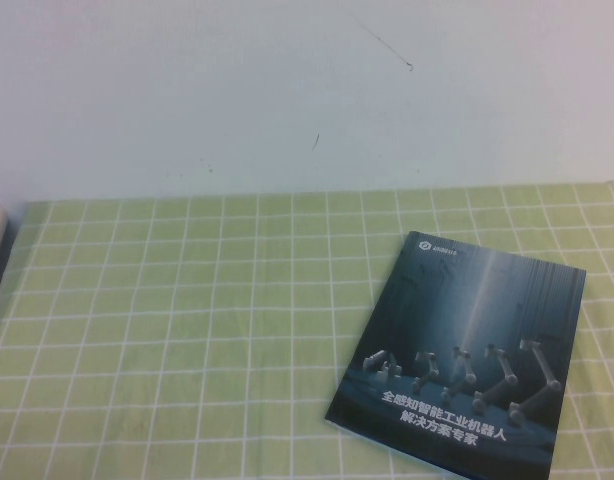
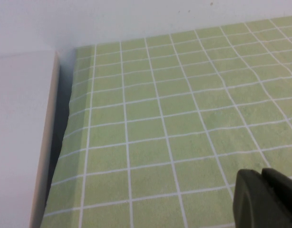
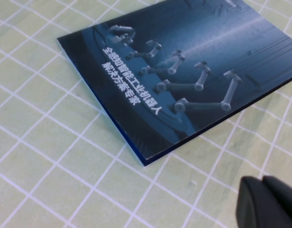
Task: Close book
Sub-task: 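Close the open booklet and leave it lying on the table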
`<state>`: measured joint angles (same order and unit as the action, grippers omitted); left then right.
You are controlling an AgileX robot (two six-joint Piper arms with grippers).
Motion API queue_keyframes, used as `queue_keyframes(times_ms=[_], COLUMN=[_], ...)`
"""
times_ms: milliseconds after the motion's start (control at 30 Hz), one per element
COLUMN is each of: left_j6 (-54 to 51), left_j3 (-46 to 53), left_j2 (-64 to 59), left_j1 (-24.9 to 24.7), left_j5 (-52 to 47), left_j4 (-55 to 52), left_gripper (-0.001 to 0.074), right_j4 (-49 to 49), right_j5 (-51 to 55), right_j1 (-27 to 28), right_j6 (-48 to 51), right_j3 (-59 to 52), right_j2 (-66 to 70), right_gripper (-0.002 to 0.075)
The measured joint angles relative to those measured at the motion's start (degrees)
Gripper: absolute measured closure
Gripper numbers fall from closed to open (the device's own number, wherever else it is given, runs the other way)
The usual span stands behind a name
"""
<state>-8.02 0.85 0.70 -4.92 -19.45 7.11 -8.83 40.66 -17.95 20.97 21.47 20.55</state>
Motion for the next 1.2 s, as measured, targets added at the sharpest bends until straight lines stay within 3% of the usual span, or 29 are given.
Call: queue_keyframes(times_ms=[933,1200], left_j6=[-0.1,-0.1], left_j3=[0.0,0.0], left_j2=[0.0,0.1], left_j1=[0.1,0.1], left_j5=[0.0,0.0], left_j4=[0.6,0.8], left_gripper=[0.0739,0.0739], right_j4=[-0.1,6.1], right_j5=[-0.4,-15.4], right_j1=[0.0,4.7], right_j6=[0.0,-2.6], right_j3=[-0.3,-5.1], right_j2=[-0.3,-5.9], right_gripper=[0.0729,0.0729])
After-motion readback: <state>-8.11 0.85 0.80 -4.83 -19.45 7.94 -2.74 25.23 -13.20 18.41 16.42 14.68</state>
